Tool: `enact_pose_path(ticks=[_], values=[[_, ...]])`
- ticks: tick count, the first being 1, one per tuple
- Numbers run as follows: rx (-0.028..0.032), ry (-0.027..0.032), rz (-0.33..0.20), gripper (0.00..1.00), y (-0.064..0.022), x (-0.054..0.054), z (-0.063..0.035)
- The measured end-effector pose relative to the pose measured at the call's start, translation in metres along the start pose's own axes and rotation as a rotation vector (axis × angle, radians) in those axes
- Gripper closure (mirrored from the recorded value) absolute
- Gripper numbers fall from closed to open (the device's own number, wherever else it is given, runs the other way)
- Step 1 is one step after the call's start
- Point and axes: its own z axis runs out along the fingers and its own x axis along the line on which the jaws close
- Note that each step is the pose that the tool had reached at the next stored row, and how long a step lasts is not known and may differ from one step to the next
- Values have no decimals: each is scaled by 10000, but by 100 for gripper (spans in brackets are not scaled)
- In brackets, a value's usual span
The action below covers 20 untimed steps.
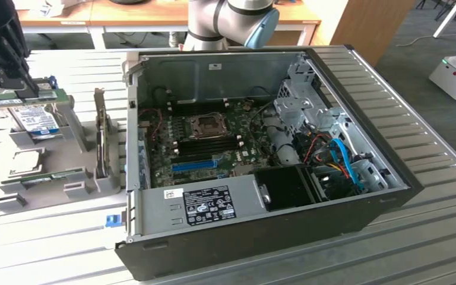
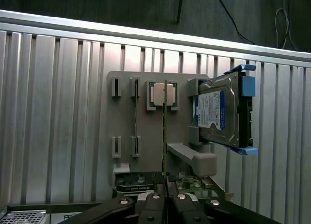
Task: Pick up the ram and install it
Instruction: 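Pick up the ram and move it above insertion slot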
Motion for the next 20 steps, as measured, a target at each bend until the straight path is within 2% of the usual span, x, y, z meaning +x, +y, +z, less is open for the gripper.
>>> enact_pose_path(ticks=[2,6,9,10,20], values=[[-24,78,10,88,-9,-4,-17],[-120,385,37,88,-29,-6,-38],[-172,573,56,88,-39,-10,-55],[-179,603,59,88,-40,-12,-66],[-187,623,61,88,-48,-23,-121]])
